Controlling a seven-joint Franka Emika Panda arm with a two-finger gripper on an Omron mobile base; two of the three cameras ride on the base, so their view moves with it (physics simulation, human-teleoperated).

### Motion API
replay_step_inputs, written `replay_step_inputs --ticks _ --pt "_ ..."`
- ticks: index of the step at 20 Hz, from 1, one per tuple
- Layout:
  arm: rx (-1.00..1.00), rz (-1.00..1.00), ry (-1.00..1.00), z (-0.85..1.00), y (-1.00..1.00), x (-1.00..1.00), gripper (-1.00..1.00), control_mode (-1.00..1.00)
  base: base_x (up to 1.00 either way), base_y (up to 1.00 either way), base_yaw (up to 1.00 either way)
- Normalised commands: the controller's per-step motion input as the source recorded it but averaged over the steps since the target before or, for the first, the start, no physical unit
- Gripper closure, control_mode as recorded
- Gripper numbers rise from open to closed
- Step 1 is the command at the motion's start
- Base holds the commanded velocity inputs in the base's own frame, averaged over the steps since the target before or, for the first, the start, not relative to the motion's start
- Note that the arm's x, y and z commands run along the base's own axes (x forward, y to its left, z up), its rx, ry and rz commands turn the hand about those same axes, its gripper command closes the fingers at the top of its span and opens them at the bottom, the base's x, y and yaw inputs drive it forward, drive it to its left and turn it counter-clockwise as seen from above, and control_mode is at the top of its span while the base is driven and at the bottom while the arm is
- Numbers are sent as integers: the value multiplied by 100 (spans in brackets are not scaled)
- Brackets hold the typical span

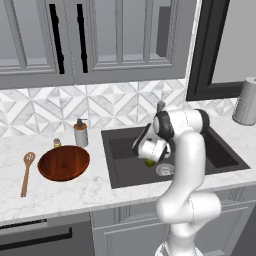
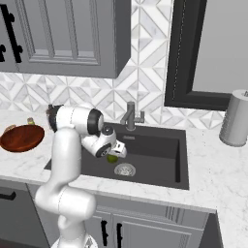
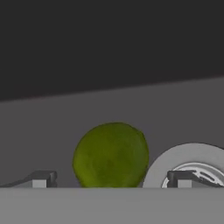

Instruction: Pick the lime from the sink and place it in the bowl. Then pick the bowl and place it in the microwave. Then close the microwave door and press the start button.

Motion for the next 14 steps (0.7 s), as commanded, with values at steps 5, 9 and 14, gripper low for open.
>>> replay_step_inputs --ticks 5,9,14 --pt "0 0 -5 -45 1 4 -100 -100 0 0 0" --pt "0 0 -3 -44 1 17 -100 -100 0 0 0" --pt "0 0 -6 -37 0 15 100 -100 0 0 0"
